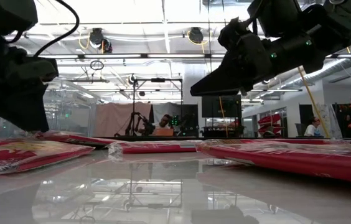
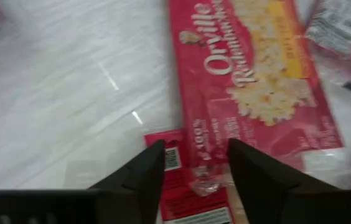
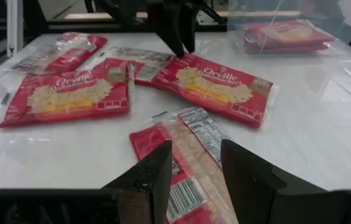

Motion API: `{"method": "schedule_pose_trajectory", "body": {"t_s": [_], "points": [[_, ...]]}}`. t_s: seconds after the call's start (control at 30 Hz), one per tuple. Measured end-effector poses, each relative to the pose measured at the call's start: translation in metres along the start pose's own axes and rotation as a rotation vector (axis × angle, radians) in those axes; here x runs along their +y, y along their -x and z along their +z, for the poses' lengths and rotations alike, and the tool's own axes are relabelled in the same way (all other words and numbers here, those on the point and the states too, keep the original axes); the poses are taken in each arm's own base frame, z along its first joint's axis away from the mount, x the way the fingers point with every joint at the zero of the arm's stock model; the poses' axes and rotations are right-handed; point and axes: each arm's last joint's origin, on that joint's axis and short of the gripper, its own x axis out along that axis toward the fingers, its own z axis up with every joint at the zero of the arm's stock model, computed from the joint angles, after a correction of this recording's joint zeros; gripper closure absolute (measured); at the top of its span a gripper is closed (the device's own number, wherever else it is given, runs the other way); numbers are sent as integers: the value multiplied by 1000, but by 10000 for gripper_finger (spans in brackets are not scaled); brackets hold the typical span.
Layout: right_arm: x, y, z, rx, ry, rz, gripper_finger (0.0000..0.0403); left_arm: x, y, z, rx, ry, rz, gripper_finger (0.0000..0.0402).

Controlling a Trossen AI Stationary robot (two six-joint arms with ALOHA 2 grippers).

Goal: Sort popcorn bags into baskets
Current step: Stack the red popcorn pack into the bin

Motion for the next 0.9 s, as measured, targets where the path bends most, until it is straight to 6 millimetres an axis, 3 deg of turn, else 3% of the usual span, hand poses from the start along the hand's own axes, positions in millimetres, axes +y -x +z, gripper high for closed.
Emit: {"method": "schedule_pose_trajectory", "body": {"t_s": [0.13,0.27,0.4,0.6,0.9], "points": [[4,1,3,-31,0,13,273,0,-6,-1,1,-3,41,176],[6,1,3,-36,-10,18,273,-3,-9,0,0,-37,31,172],[6,1,3,-36,-34,19,273,-8,-9,1,-3,-98,-27,229],[6,1,4,-49,-69,21,273,-11,-9,2,-16,-187,-57,382],[11,2,10,-125,-260,-124,273,-25,-6,11,-124,-288,-139,398]]}}
